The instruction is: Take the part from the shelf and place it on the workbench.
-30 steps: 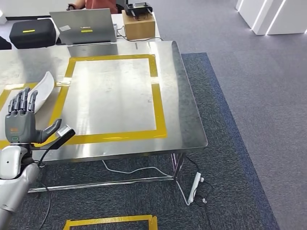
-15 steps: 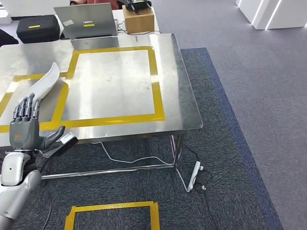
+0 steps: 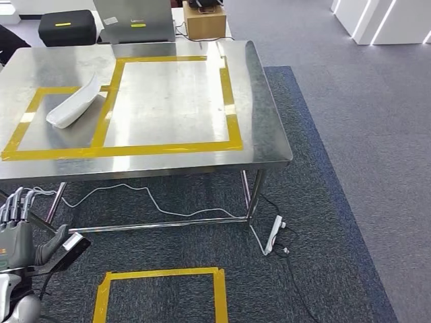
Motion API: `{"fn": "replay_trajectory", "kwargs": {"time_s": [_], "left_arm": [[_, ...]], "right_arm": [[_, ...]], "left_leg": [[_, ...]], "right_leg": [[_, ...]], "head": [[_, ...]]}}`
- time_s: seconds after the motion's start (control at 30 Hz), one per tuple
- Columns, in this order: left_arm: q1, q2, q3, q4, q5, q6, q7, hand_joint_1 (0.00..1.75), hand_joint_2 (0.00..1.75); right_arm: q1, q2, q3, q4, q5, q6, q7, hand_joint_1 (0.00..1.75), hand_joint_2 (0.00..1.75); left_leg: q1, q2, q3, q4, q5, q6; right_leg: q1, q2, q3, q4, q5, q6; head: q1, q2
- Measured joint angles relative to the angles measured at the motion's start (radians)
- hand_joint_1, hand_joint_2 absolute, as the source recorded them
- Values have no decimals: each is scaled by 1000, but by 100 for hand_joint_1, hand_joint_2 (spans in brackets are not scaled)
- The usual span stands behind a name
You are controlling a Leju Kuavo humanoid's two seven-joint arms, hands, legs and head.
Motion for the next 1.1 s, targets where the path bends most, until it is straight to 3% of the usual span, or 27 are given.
{"fn": "replay_trajectory", "kwargs": {"time_s": [0.1,0.13,0.17,0.2,0.27,0.3,0.33,0.4,0.47,0.5,0.53,0.6,0.63,0.67,0.7,0.77,0.8,0.87,0.9,0.97,1.0,1.03,1.1], "left_arm": [[22,-4,25,-10,3,0,-4,0,0],[29,-6,31,-11,3,0,-5,0,0],[34,-7,36,-11,4,0,-5,0,0],[39,-9,41,-11,8,0,-6,0,0],[49,-12,47,-11,34,-3,-8,0,0],[55,-14,49,-11,58,-8,-12,0,0],[61,-19,51,-8,90,-17,-21,0,0],[67,-37,52,19,159,-42,-48,0,0],[62,-68,51,94,220,-58,-92,0,0],[56,-88,50,148,247,-64,-116,0,0],[46,-109,49,211,275,-70,-141,0,0],[19,-153,46,350,322,-85,-174,0,0],[3,-178,44,429,340,-94,-183,0,0],[-11,-202,42,510,357,-103,-186,0,0],[-22,-228,41,588,369,-113,-184,0,0],[-34,-273,39,715,383,-132,-160,0,0],[-36,-292,37,762,380,-139,-138,0,0],[-41,-324,34,843,371,-147,-97,0,0],[-41,-336,33,874,368,-148,-86,0,0],[-40,-356,32,927,366,-153,-77,0,0],[-41,-362,31,947,366,-159,-70,0,0],[-43,-367,30,964,364,-168,-56,0,0],[-45,-376,25,995,349,-186,-4,0,0]], "right_arm": [[-2,0,0,0,0,0,3,0,0],[-3,0,0,0,0,0,3,0,0],[-4,0,0,0,0,1,3,0,0],[-4,0,0,0,-1,1,4,0,0],[-6,0,0,0,-3,0,9,0,0],[-7,-1,0,0,-4,-1,14,0,0],[-9,-1,0,0,-7,-3,21,0,0],[-12,-2,0,0,-13,-10,42,0,0],[-13,-1,0,1,-22,-16,68,0,0],[-13,-1,0,1,-29,-19,81,0,0],[-13,-1,-1,2,-35,-23,94,0,0],[-14,-2,-2,3,-46,-33,120,0,0],[-14,-2,-3,4,-50,-38,135,0,0],[-14,-2,-4,5,-55,-44,149,0,0],[-14,-2,-4,5,-59,-50,163,0,0],[-14,-2,-5,7,-66,-63,187,0,0],[-14,-2,-5,7,-67,-69,197,0,0],[-14,-2,-5,8,-67,-81,213,0,0],[-14,-2,-5,9,-67,-85,218,0,0],[-12,-2,-6,10,-67,-90,225,0,0],[-11,-2,-5,10,-67,-91,227,0,0],[-10,-2,-5,11,-67,-92,230,0,0],[-10,-2,-5,11,-66,-94,236,0,0]], "left_leg": [[-6,1,-44,0,36,19],[-10,1,-60,1,49,21],[-15,1,-76,1,61,23],[-19,1,-92,2,72,23],[-26,0,-116,2,94,24],[-29,0,-124,3,104,23],[-31,0,-130,3,114,20],[-32,1,-135,-1,135,13],[-30,0,-141,-5,140,3],[-29,0,-146,7,116,-3],[-26,-1,-155,37,75,-10],[-15,-1,-176,148,-29,-25],[-9,-1,-183,210,-60,-32],[-4,0,-182,255,-62,-39],[2,0,-170,275,-43,-45],[14,0,-99,207,11,-58],[16,0,-53,140,12,-61],[14,0,5,38,-16,-52],[9,0,11,22,-25,-41],[7,1,-5,22,-14,-18],[6,2,-16,23,-5,-6],[6,3,-28,22,5,5],[2,4,-54,22,27,18]], "right_leg": [[1,2,-50,171,-149,3],[2,2,-58,231,-173,2],[4,2,-53,264,-173,-1],[7,3,-31,262,-153,-7],[18,5,63,162,-103,-29],[26,6,130,77,-97,-42],[32,7,185,-1,-104,-50],[41,7,240,-92,-122,-56],[36,3,227,-106,-103,-63],[33,-1,219,-110,-90,-69],[29,-5,208,-113,-77,-74],[28,-10,182,-109,-57,-78],[27,-12,169,-104,-47,-76],[25,-14,152,-97,-37,-72],[21,-15,134,-87,-29,-67],[13,-16,92,-58,-18,-55],[11,-15,73,-43,-14,-48],[12,-15,47,-23,-5,-34],[12,-15,41,-20,3,-26],[9,-14,32,-18,9,-11],[7,-12,23,-7,-8,-5],[6,-10,12,22,-44,0],[5,-4,-19,134,-144,4]], "head": [[9,0],[11,0],[12,0],[15,0],[26,0],[33,0],[38,0],[44,1],[49,1],[51,0],[50,0],[48,0],[48,0],[47,0],[47,0],[46,0],[44,0],[41,0],[40,1],[41,0],[42,1],[44,0],[48,0]]}}
